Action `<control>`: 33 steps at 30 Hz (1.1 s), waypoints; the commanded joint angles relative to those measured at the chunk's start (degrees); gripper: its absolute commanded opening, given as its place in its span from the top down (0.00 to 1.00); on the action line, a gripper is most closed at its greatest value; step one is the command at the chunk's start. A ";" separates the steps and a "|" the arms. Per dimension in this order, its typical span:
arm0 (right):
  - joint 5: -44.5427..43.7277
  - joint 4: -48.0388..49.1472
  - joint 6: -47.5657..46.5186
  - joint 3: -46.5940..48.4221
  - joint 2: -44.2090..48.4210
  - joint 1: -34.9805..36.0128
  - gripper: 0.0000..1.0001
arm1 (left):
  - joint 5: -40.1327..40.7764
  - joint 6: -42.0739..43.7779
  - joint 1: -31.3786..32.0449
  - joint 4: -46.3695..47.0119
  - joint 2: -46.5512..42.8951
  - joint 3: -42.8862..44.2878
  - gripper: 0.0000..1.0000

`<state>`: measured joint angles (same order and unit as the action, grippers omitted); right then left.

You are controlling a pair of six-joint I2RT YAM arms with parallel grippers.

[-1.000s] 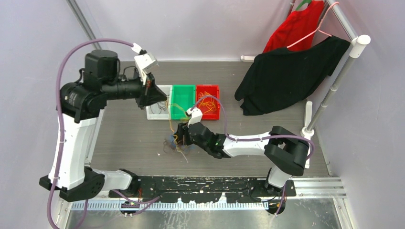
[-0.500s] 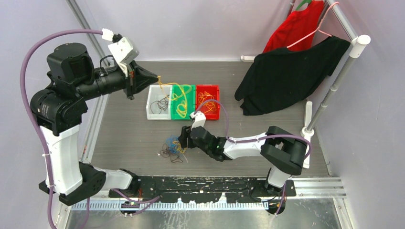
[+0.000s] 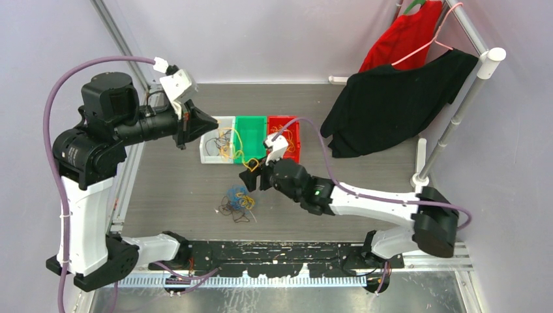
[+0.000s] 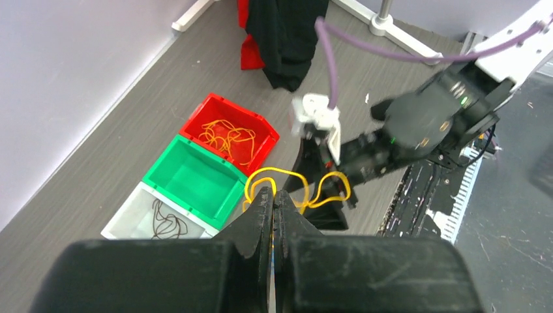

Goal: Untangle the cables

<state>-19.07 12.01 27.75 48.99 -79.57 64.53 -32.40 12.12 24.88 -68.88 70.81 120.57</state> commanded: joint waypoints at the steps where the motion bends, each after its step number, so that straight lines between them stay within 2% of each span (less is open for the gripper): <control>1: 4.10 -3.99 -5.14 3.86 7.55 0.16 0.27 | -2.56 1.40 0.19 2.34 -2.71 -1.91 1.00; 10: 9.95 -4.08 -11.11 9.14 12.67 0.15 0.22 | -3.27 1.24 0.21 2.54 -3.96 -6.28 1.00; 21: 15.15 -0.29 -10.98 13.67 10.17 0.16 0.25 | -4.07 -0.68 0.16 5.09 -4.76 -10.94 1.00; 25: 16.40 -0.87 -10.10 16.73 7.59 0.15 0.33 | -4.40 -1.56 0.16 5.30 -4.45 -11.02 1.00; 31: 15.63 -3.12 -9.64 19.33 5.35 0.15 0.53 | -4.41 -1.33 0.16 5.41 -4.80 -11.32 1.00; 33: 15.68 -3.12 -9.72 19.68 4.87 0.15 0.54 | -4.56 -1.32 0.16 5.42 -4.81 -11.41 1.00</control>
<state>-3.73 7.64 18.06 65.41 -74.48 64.53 -35.20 11.18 24.88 -66.43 67.20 109.21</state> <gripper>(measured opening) 0.472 0.007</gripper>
